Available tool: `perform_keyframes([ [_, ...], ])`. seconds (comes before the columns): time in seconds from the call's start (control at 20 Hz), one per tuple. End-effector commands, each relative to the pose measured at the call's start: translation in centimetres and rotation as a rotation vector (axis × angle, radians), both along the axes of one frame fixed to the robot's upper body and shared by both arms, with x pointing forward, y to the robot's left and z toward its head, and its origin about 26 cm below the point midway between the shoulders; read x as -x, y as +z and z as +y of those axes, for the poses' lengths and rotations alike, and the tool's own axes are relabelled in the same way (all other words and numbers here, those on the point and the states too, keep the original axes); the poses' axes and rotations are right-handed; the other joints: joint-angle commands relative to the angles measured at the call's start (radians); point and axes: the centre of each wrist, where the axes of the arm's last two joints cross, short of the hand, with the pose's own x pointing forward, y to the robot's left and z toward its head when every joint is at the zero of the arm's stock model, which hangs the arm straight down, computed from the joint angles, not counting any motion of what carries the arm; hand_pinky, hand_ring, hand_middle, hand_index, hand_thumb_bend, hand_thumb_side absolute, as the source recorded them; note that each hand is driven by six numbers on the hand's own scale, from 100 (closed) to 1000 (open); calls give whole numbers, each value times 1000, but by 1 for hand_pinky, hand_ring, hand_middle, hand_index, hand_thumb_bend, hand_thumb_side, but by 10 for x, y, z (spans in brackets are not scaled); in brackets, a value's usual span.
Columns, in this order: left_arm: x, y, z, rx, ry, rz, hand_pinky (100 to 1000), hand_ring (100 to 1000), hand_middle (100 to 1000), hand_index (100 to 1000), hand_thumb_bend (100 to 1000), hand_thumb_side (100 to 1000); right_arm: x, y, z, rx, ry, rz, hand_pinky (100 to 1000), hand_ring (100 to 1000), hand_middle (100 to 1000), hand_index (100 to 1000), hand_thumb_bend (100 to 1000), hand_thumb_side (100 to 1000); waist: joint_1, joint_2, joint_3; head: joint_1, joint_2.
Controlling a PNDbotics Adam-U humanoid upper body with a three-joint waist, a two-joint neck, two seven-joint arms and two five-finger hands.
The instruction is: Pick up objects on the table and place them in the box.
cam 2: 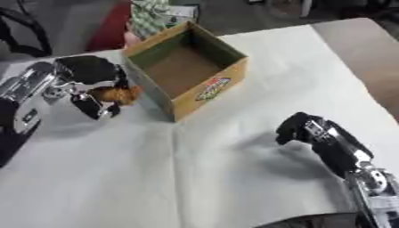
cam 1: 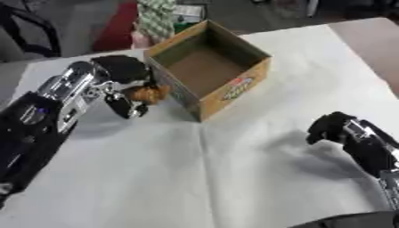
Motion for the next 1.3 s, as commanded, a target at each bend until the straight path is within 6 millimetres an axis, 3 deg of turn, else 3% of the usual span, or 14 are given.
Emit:
perform_keyframes([
  [0.05,6,36,8,-1,15,-74,361,242,175,312,100,171,-1,7,-5,23,-8,-19,617,593,576,613,100,884,-3,-20,3,-5,-6],
  [0.35,13,64,5,50,24,-145,354,232,167,304,100,165,0,6,-5,23,-8,-15,618,593,576,613,100,886,-2,-23,4,-8,-7],
  [0.65,8,74,-11,147,36,-208,348,226,163,301,100,168,-1,7,-4,21,-1,-16,618,591,575,613,100,887,-8,-20,1,-4,-11],
  [0.95,-4,75,-31,204,45,-286,351,225,162,301,100,168,-3,8,0,21,16,-22,618,591,575,613,100,888,-11,-11,-18,16,-19],
  [1.3,-25,54,-46,282,91,-334,362,228,166,305,100,179,-7,12,6,28,50,-32,618,591,575,614,100,890,-11,3,-49,48,-32],
])
